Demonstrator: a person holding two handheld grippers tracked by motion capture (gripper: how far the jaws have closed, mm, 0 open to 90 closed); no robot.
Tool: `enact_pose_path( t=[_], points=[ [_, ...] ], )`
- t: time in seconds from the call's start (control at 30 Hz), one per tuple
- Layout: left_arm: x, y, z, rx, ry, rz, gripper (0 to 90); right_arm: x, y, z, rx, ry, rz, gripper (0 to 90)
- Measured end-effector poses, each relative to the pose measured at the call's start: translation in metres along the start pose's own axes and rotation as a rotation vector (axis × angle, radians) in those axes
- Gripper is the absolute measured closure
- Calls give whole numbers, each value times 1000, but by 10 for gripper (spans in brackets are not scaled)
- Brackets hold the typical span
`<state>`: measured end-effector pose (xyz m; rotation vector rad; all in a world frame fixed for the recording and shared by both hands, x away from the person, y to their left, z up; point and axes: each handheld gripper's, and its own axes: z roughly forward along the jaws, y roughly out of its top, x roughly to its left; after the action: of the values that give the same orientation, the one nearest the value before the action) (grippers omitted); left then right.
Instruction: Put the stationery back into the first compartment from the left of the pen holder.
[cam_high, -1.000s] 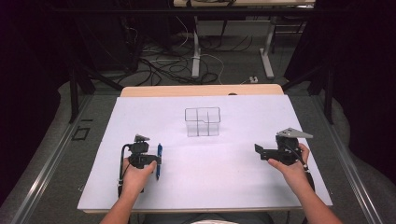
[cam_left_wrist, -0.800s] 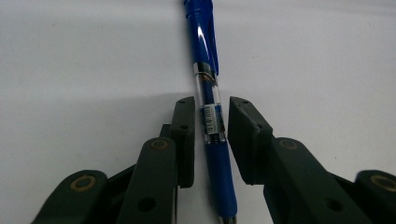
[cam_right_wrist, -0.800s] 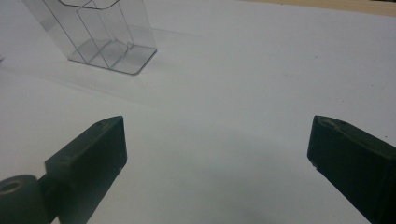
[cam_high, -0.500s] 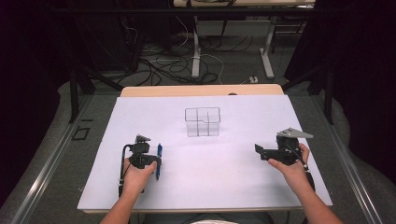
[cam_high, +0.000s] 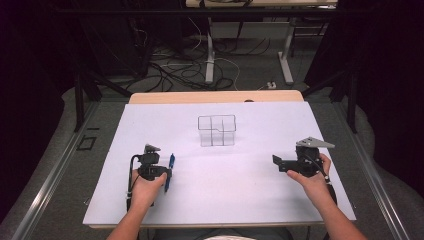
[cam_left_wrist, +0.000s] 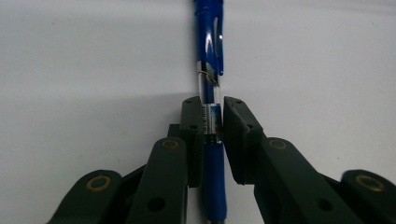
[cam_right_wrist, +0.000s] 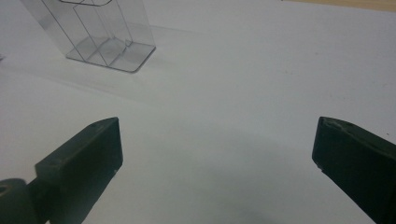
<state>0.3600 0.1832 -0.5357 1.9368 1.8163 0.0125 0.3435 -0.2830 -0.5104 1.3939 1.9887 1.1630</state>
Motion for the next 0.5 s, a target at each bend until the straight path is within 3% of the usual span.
enact_pose_path(
  t=[0.3, 0.5],
  points=[
    [3, 1, 0, 7, -22, -4, 791, 1, -1, 1, 10, 4, -9, 13],
    [5, 3, -2, 15, -41, 23, 792, 1, -1, 0, 12, 3, -13, 14]
  ],
)
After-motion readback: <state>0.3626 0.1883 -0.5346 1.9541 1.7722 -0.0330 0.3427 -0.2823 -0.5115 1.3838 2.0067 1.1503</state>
